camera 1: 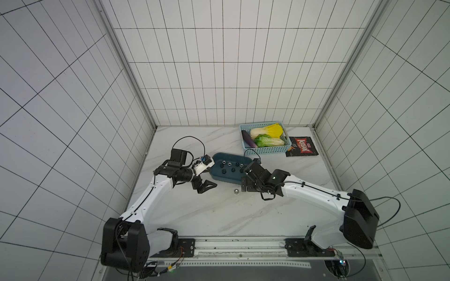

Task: Put the nuts on the desktop into the storage box
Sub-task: Pick up the nut from the center of the board.

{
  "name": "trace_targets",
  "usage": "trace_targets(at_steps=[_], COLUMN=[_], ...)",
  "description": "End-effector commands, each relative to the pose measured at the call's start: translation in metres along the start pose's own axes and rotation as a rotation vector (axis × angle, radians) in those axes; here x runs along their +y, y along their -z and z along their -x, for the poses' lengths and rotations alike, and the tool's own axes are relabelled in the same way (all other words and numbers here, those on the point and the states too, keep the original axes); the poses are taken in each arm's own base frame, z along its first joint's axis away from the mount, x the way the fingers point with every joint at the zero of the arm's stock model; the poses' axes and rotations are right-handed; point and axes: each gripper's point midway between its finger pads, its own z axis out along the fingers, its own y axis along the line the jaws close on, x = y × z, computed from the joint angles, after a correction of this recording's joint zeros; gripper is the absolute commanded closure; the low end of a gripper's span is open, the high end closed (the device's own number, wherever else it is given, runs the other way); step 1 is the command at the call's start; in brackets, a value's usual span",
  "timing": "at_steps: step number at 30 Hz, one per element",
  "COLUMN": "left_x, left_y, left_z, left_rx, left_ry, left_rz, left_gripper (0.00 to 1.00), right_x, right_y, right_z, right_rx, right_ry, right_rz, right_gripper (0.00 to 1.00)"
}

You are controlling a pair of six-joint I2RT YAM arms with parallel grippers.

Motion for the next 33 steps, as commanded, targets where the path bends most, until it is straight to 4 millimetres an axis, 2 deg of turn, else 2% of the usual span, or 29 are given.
trace_targets(at_steps=[1, 5, 10, 21, 29, 33], left_x=[0.007, 0.005, -0.003, -0.012, -0.013, -0.014], left_y=[-0.012, -0.022, -0.027, -0.047, -0.051, -0.05], left_z=[-0.012, -0.033, -0.049, -0.079, -0.082, -0.082], left_rx=[-0.007, 0.04, 0.041, 0.117, 0.13, 0.123], left_ry=[-0.062, -0.089, -0.135, -0.211, -0.224, -0.235], left_rz=[-0.007, -0.017, -0.026, -0.035, -0.032, -0.026], left_gripper=[0.02, 0.02, 0.02, 0.02, 0.02, 0.02], right_x=[0.024, 0.025, 0.041, 0.047, 0.052, 0.052], right_y=[-0.005, -0.021, -0.037, -0.062, -0.075, -0.081], right_z=[0.008, 0.006, -0.005, -0.022, -0.029, -0.029], right_rx=[-0.018, -0.009, 0.041, 0.092, 0.101, 0.107], right_ry=[-0.046, 0.016, 0.072, 0.194, 0.267, 0.276], right_rz=[0.053, 0.014, 0.063, 0.028, 0.013, 0.003], right_gripper=[0.0, 0.0, 0.08, 0.17, 0.33, 0.37])
